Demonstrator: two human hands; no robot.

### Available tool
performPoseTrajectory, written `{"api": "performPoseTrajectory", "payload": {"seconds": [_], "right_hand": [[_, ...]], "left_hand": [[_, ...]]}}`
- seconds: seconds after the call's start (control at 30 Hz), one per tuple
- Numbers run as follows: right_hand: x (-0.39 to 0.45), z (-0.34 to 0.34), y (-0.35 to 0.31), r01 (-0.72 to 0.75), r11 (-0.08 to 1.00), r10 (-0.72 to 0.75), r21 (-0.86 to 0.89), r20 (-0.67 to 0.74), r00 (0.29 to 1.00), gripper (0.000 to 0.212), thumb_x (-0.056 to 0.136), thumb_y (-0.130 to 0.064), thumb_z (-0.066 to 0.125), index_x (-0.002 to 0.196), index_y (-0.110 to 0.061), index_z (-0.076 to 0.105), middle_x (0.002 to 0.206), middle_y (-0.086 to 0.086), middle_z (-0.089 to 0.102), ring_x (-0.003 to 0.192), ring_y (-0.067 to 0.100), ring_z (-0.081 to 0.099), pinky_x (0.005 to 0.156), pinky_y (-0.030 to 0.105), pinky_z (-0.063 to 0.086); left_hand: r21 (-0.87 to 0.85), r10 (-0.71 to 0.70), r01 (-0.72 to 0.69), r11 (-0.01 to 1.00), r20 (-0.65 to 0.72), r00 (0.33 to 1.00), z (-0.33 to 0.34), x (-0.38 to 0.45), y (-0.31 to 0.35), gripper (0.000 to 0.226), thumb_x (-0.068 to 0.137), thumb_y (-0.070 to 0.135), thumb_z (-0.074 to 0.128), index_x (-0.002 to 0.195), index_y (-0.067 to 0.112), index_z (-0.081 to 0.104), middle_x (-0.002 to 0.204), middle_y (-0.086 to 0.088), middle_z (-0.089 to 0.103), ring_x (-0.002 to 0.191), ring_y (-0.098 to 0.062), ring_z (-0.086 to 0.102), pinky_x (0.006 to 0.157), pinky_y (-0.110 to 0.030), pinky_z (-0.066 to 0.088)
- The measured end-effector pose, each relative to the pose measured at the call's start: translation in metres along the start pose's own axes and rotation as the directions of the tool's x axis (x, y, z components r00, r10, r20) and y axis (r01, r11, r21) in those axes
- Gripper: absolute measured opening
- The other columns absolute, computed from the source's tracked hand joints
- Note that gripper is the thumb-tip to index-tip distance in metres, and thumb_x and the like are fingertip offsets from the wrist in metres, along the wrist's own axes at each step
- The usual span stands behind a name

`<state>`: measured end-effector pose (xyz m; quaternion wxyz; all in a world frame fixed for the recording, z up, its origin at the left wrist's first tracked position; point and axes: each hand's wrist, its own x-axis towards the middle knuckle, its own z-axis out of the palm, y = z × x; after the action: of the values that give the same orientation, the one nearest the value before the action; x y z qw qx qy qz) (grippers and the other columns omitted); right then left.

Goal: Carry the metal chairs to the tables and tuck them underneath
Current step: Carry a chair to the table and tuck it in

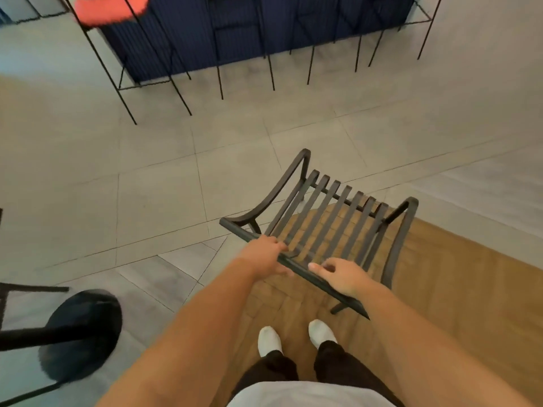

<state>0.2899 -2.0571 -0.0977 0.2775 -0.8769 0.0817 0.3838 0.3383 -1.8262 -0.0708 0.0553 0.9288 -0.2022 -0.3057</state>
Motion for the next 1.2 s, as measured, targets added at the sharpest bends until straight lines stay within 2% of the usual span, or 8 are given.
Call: {"api": "performPoseTrajectory", "payload": {"seconds": [0.07,0.13,0.23,0.3,0.47,0.7,0.93,1.2], "right_hand": [[-0.002,0.013,0.006,-0.023,0.999,0.023,0.036,-0.015,1.000,0.092,0.067,-0.102,0.038,0.121,-0.032,0.063,0.113,-0.007,0.066,0.097,0.012,0.061,0.083,0.034,0.054],[-0.004,0.025,0.012,-0.036,0.998,0.037,0.050,-0.007,0.999,0.086,0.065,-0.100,0.048,0.118,-0.034,0.060,0.107,-0.009,0.066,0.093,0.011,0.064,0.081,0.034,0.058],[-0.005,0.038,0.019,-0.041,0.998,0.041,0.052,-0.010,0.999,0.070,0.075,-0.084,0.064,0.122,-0.033,0.056,0.102,-0.011,0.066,0.087,0.009,0.067,0.076,0.029,0.057],[-0.002,0.044,0.022,-0.044,0.999,0.043,-0.014,-0.049,0.998,0.063,0.085,-0.070,0.067,0.131,-0.029,0.055,0.109,-0.009,0.066,0.091,0.009,0.064,0.075,0.028,0.052],[0.009,0.052,0.025,-0.087,0.988,0.070,-0.125,-0.137,0.988,0.044,0.094,-0.054,0.064,0.132,-0.033,0.055,0.112,-0.010,0.065,0.099,0.015,0.062,0.084,0.036,0.056],[0.015,0.058,0.026,-0.111,0.981,0.085,-0.158,-0.165,0.983,0.036,0.097,-0.047,0.062,0.131,-0.038,0.055,0.106,-0.009,0.068,0.095,0.017,0.064,0.081,0.036,0.057],[0.013,0.059,0.025,-0.102,0.982,0.074,-0.162,-0.170,0.983,0.036,0.098,-0.046,0.060,0.134,-0.039,0.055,0.108,-0.007,0.068,0.095,0.018,0.064,0.085,0.038,0.058],[0.011,0.058,0.023,-0.099,0.977,0.069,-0.188,-0.160,0.985,0.042,0.101,-0.041,0.058,0.143,-0.038,0.052,0.112,-0.004,0.069,0.101,0.019,0.065,0.092,0.038,0.058]], "left_hand": [[0.063,0.040,-0.044,0.997,0.064,0.997,0.002,0.008,-0.004,0.081,0.088,0.068,0.065,0.154,0.024,0.046,0.148,-0.004,0.051,0.138,-0.027,0.044,0.113,-0.045,0.043],[0.100,0.058,-0.069,0.993,0.105,0.993,0.004,0.016,-0.006,0.081,0.089,0.067,0.065,0.155,0.023,0.044,0.150,-0.005,0.049,0.140,-0.028,0.043,0.115,-0.046,0.041],[0.166,0.066,-0.088,0.982,0.136,0.988,0.010,0.026,-0.010,0.069,0.097,0.052,0.066,0.156,0.024,0.043,0.154,-0.007,0.047,0.142,-0.031,0.042,0.120,-0.048,0.036],[0.242,0.070,-0.110,0.964,0.168,0.983,0.014,0.034,-0.014,0.062,0.101,0.044,0.062,0.156,0.024,0.041,0.157,-0.009,0.046,0.143,-0.034,0.041,0.122,-0.049,0.031],[0.295,0.065,-0.120,0.948,0.192,0.979,0.017,0.051,-0.020,0.052,0.102,0.043,0.060,0.149,0.026,0.048,0.146,-0.008,0.056,0.136,-0.032,0.049,0.118,-0.049,0.035],[0.302,0.063,-0.136,0.944,0.240,0.969,0.014,0.060,-0.020,0.037,0.105,0.040,0.054,0.141,0.033,0.056,0.130,-0.003,0.063,0.125,-0.027,0.057,0.111,-0.046,0.042],[0.282,0.075,-0.150,0.948,0.260,0.963,0.014,0.058,-0.018,0.037,0.107,0.035,0.053,0.144,0.038,0.055,0.121,0.002,0.068,0.117,-0.023,0.061,0.108,-0.045,0.041],[0.310,0.018,-0.099,0.946,0.252,0.968,0.013,0.054,-0.010,0.038,0.107,0.039,0.054,0.145,0.039,0.054,0.125,0.002,0.067,0.122,-0.025,0.060,0.111,-0.046,0.036]]}}
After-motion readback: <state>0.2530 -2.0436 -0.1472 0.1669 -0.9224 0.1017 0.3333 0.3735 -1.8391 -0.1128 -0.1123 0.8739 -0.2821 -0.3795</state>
